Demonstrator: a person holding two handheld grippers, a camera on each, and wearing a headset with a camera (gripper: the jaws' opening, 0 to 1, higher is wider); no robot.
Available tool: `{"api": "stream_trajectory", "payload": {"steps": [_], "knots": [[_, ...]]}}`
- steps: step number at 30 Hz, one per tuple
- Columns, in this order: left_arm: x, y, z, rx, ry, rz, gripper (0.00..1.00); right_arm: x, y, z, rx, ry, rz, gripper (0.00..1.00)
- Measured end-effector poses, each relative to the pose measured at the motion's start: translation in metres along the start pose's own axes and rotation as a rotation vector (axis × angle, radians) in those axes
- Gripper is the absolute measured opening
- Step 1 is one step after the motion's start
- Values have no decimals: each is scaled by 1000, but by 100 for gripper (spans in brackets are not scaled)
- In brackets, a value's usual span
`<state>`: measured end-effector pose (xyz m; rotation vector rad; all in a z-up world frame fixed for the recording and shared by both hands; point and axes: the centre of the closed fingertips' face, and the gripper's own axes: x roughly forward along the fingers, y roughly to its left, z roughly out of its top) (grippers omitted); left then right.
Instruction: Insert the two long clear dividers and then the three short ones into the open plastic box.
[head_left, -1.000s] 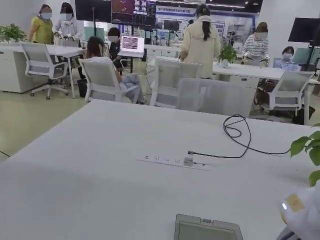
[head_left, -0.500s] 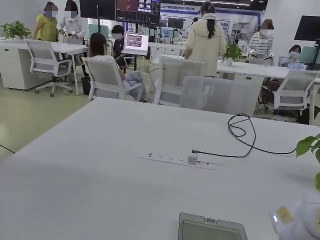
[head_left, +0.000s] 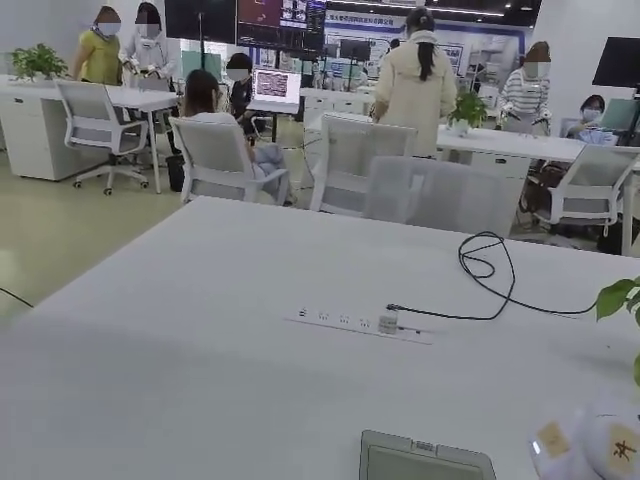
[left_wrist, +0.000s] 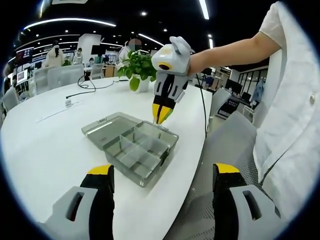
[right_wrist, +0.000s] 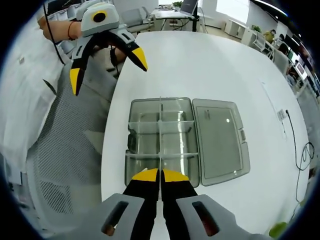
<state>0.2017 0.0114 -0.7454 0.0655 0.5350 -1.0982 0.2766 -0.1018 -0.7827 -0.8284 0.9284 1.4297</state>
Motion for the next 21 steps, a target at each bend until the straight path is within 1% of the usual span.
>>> {"api": "stream_trajectory", "payload": {"steps": [5, 11, 14, 21], "knots": [[-1, 1, 1, -4, -6, 4, 81, -1, 1, 1, -3, -16, 11, 3], [-1, 0, 1, -3, -9, 9, 82, 1, 3, 1, -19, -20, -2, 3], [-1, 0, 1, -7, -8, 6, 82, 4, 3, 1, -32, -16, -13, 3], [-2, 0, -1, -6, -6, 6, 83, 14, 3, -3, -38, -11, -25, 3]]}}
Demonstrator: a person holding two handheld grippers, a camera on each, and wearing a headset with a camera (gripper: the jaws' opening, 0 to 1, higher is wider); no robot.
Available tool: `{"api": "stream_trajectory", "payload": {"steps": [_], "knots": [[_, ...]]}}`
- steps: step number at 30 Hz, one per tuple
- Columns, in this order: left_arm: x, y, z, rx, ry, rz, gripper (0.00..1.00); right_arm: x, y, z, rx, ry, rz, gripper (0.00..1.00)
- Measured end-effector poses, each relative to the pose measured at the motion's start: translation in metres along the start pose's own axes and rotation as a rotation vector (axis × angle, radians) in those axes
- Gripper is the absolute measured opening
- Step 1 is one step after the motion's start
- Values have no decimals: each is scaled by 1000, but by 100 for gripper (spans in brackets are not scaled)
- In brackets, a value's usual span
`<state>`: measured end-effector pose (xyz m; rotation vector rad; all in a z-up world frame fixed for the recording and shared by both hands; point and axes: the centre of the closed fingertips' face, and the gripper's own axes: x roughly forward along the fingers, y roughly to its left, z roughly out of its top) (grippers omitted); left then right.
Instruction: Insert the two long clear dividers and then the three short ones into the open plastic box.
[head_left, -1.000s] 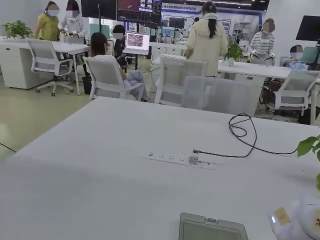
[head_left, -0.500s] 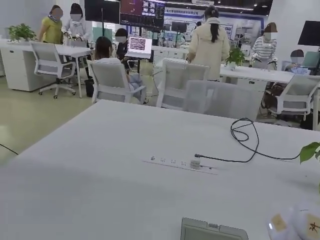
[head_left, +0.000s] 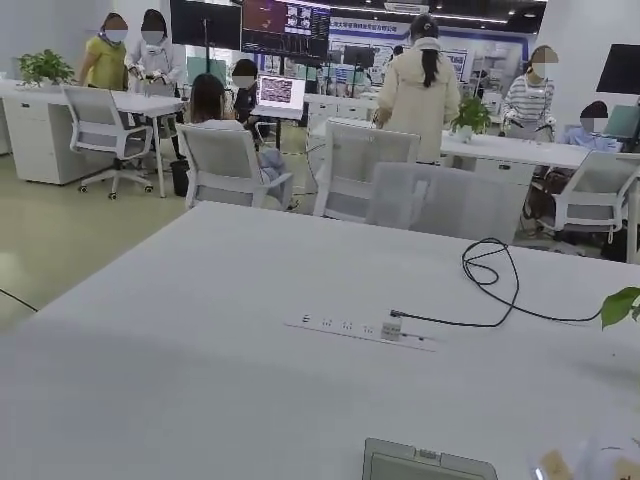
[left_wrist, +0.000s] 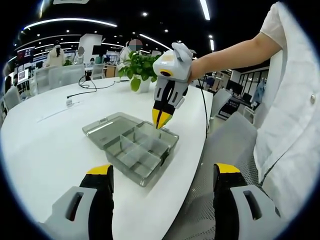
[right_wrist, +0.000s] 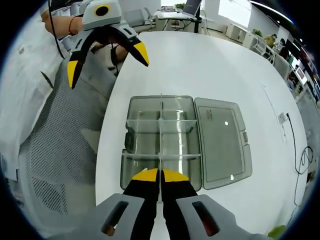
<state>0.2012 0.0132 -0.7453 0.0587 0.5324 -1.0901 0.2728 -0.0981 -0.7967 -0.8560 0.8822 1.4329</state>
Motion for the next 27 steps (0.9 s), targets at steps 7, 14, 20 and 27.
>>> {"api": "stream_trajectory", "payload": {"steps": [7, 14, 20, 27], "knots": [[1, 0, -2, -3, 6, -1, 84, 9, -1, -6, -18, 6, -9, 3], [2, -1, -2, -10, 6, -4, 83, 13, -1, -8, -12, 7, -12, 3], [2, 0, -1, -11, 3, -4, 82, 17, -1, -10, -7, 15, -4, 3], [2, 1, -1, -13, 2, -3, 82, 21, -1, -12, -17, 25, -5, 3]]}}
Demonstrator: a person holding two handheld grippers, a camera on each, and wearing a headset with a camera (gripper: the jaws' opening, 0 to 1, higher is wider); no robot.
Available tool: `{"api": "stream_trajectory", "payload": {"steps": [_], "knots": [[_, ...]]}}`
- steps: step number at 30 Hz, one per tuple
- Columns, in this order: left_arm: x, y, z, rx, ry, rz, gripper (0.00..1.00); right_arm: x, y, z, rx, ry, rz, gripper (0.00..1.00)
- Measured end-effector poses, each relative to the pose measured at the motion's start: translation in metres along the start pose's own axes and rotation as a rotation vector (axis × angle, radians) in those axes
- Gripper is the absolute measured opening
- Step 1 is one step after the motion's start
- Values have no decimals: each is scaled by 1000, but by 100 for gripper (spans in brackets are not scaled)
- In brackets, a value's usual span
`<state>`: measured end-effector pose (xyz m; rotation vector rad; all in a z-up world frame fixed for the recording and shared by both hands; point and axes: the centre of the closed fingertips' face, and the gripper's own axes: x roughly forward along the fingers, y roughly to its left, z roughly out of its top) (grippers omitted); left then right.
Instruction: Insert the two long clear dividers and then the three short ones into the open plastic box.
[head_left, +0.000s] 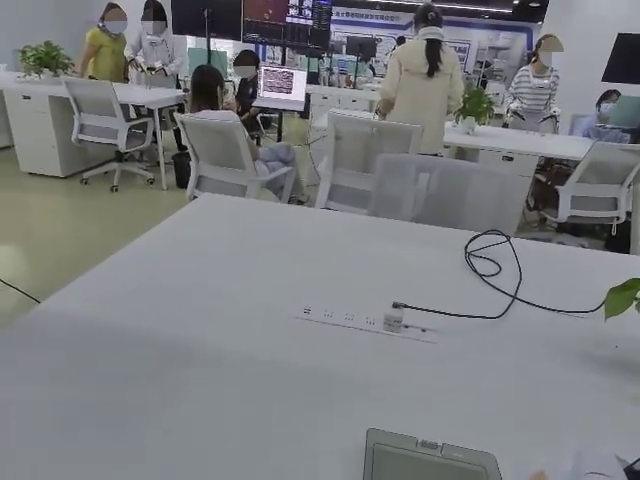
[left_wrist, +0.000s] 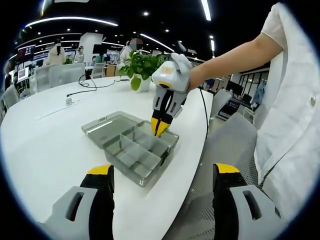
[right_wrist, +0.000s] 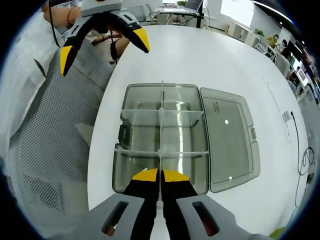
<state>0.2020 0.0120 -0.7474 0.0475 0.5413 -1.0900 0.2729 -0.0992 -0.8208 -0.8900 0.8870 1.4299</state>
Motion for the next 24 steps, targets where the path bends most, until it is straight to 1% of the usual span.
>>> {"api": "stream_trajectory", "payload": {"steps": [4, 5, 7, 8, 11, 19, 24], "knots": [[0, 0, -1, -2, 0, 1, 82, 0, 1, 0, -5, -4, -1, 3], [0, 0, -1, -2, 1, 2, 82, 0, 1, -1, -6, 2, -1, 3], [0, 0, -1, -1, 1, 3, 82, -2, -1, -3, -9, 6, -13, 10], [0, 0, -1, -2, 0, 3, 82, -3, 0, -3, -4, 1, -11, 12], [0, 0, -1, -3, -1, 3, 82, -9, 1, -3, 14, -16, -15, 13], [0, 0, -1, -1, 1, 3, 84, -28, 7, -4, 53, -62, -35, 23], [-1, 0, 1, 6, 0, 4, 86, -44, 10, -2, 95, -112, -67, 29]]}}
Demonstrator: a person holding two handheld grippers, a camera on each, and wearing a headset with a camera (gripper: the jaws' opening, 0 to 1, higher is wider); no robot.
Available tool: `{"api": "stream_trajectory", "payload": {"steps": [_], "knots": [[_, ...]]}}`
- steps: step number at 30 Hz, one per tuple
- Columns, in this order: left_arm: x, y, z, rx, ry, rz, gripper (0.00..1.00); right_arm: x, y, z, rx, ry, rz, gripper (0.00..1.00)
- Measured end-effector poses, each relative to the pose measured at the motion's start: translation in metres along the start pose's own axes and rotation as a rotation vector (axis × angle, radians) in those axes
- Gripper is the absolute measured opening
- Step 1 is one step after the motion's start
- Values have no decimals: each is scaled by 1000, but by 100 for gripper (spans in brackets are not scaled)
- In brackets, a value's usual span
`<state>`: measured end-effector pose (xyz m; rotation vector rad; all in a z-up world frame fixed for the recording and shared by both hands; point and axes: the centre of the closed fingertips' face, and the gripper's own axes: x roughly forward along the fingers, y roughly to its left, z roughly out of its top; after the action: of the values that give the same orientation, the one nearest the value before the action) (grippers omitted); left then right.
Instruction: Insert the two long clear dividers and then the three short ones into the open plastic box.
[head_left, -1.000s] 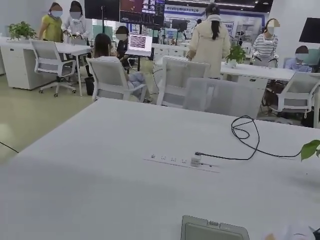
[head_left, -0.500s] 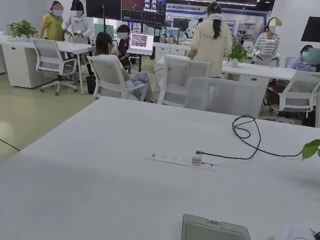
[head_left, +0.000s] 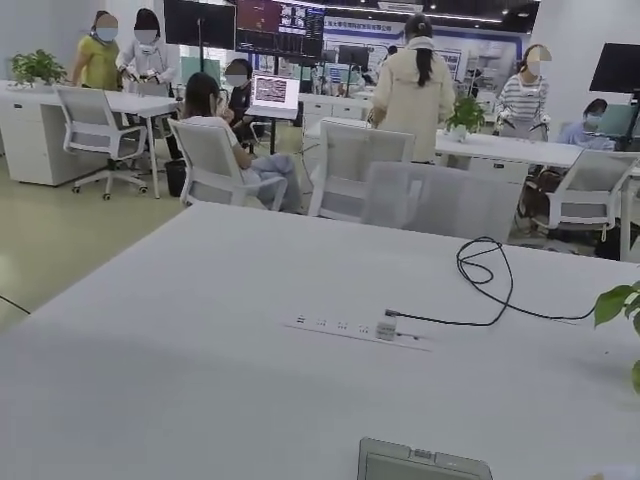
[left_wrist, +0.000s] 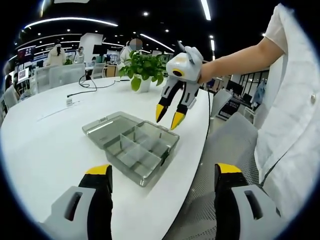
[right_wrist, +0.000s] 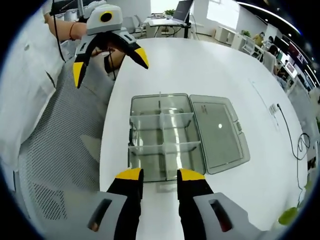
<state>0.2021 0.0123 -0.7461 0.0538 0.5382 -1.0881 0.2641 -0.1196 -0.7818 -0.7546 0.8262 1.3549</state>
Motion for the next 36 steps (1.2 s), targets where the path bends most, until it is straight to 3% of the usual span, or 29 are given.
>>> {"api": "stream_trajectory", "payload": {"steps": [10, 20, 24, 31, 36], "knots": [[-4, 2, 7, 37, -16, 14, 97, -24, 4, -4, 89, -83, -80, 40], [-11, 4, 4, 52, -13, 22, 100, -42, 13, -16, 195, -220, -182, 56], [-12, 6, 2, 41, -20, 27, 100, -45, 17, -21, 234, -292, -248, 68], [-11, 6, -3, 27, -18, 32, 100, -41, 33, -38, 322, -364, -296, 83], [-9, 5, -7, 21, -11, 30, 100, -38, 42, -44, 362, -388, -302, 90]]}}
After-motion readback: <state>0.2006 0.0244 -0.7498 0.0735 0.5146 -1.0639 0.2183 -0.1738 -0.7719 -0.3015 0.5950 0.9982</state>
